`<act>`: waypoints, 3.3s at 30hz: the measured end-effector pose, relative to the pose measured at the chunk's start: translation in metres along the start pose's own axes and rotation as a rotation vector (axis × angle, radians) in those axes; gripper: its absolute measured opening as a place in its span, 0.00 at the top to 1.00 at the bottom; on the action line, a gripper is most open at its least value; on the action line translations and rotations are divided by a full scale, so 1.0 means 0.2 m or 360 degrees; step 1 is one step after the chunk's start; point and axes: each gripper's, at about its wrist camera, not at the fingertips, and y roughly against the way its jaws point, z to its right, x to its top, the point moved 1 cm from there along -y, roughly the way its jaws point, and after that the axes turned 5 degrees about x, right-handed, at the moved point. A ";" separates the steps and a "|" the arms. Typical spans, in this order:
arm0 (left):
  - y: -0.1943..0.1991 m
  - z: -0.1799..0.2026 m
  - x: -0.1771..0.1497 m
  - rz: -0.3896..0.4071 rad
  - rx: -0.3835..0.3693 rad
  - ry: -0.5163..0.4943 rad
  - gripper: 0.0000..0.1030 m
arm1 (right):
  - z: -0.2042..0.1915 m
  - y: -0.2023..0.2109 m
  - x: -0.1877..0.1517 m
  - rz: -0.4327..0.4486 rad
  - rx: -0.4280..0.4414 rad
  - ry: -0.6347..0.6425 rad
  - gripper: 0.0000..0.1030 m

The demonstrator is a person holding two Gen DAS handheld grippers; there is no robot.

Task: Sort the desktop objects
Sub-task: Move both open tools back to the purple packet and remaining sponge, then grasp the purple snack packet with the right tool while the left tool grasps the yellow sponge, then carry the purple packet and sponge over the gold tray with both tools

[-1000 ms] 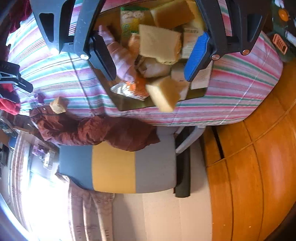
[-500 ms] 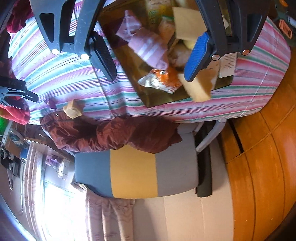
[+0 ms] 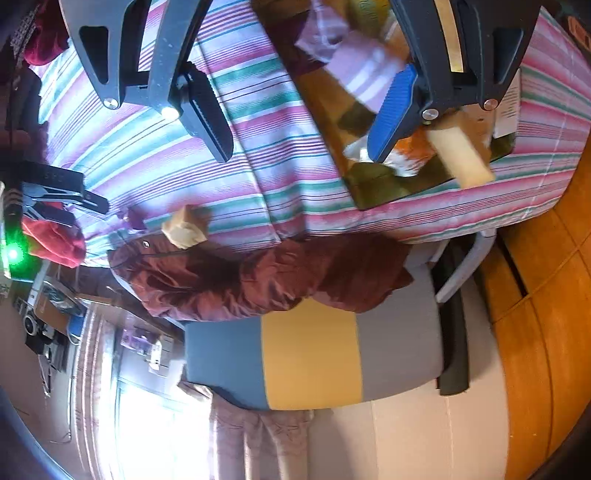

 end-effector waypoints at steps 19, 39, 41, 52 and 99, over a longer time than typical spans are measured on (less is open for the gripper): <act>-0.26 0.36 0.09 -0.0113 -0.0102 -0.0218 0.26 | 0.37 -0.21 0.02 -0.0035 -0.0045 -0.0218 0.04; -0.65 0.63 0.26 -0.0355 -0.0365 -0.0186 0.32 | 0.51 -0.54 0.09 -0.0152 -0.0014 -0.0043 0.21; -0.71 0.65 0.29 -0.0379 -0.0393 -0.0156 0.33 | 0.51 -0.58 0.11 -0.0172 -0.0002 -0.0013 0.22; -1.04 0.75 0.46 -0.0553 -0.0518 0.0135 0.18 | 0.53 -0.74 0.12 -0.0289 0.0038 0.0004 0.57; -0.67 0.63 -0.10 -0.0488 -0.0308 -0.0095 0.33 | 0.06 -0.49 -0.16 -0.0538 0.0181 0.0090 0.60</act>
